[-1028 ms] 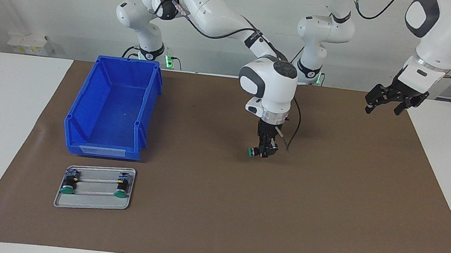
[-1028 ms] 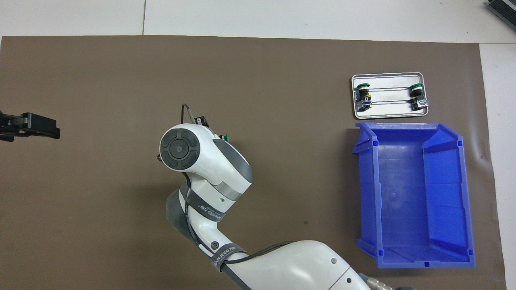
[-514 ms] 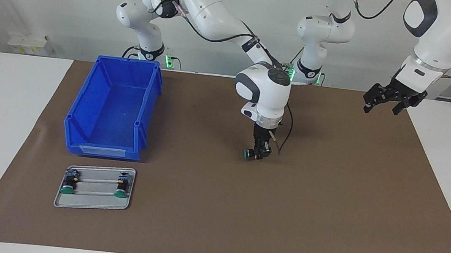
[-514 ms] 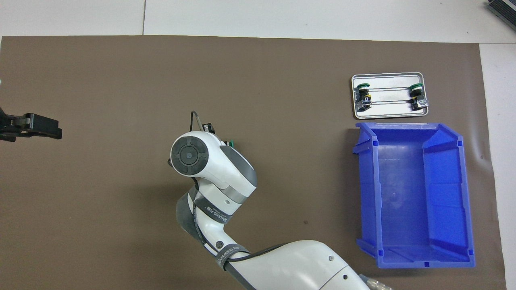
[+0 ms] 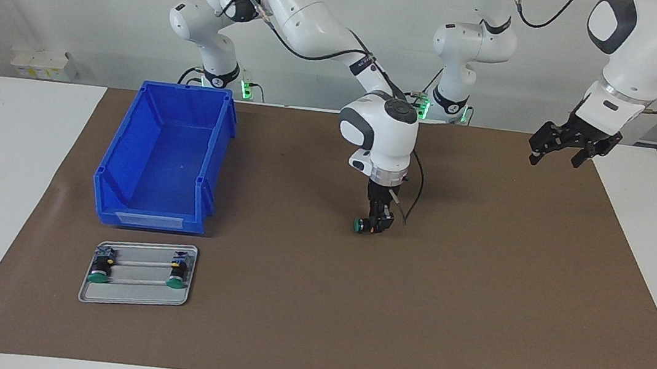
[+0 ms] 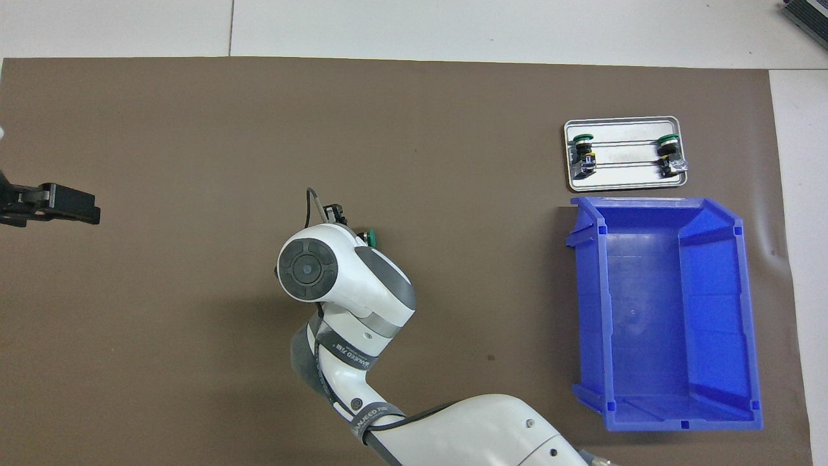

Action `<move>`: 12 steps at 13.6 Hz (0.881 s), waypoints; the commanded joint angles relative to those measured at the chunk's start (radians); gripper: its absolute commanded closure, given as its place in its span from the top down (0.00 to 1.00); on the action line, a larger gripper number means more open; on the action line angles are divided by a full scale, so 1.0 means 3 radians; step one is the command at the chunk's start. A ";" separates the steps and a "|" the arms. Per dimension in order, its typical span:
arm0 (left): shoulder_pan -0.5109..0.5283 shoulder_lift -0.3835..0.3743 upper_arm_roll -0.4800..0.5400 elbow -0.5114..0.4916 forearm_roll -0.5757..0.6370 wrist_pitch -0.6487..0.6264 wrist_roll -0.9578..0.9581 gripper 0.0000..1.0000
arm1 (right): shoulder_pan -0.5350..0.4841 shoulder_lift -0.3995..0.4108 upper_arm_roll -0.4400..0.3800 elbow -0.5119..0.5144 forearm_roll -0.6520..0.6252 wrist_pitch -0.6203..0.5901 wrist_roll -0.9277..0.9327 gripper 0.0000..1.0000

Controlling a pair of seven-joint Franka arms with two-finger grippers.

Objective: Place and press button with both arms
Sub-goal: 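Release the button and withdraw the right gripper while the left gripper approaches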

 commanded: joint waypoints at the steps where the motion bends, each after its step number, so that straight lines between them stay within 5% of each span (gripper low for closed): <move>1: -0.0017 -0.0077 -0.0003 -0.0077 0.0050 0.0052 0.0148 0.99 | -0.0020 -0.0317 -0.0003 -0.0182 -0.0325 -0.0071 -0.0081 1.00; 8: -0.0094 -0.0031 -0.0023 -0.0026 -0.0368 0.0266 0.1287 0.96 | -0.0694 -0.1391 0.0002 -0.0760 -0.0294 -0.0300 -0.2144 1.00; 12: -0.0568 -0.0046 -0.0018 -0.0067 -0.0390 0.0368 0.1732 0.95 | -0.1378 -0.1760 -0.0003 -0.0755 0.0030 -0.0587 -0.3877 1.00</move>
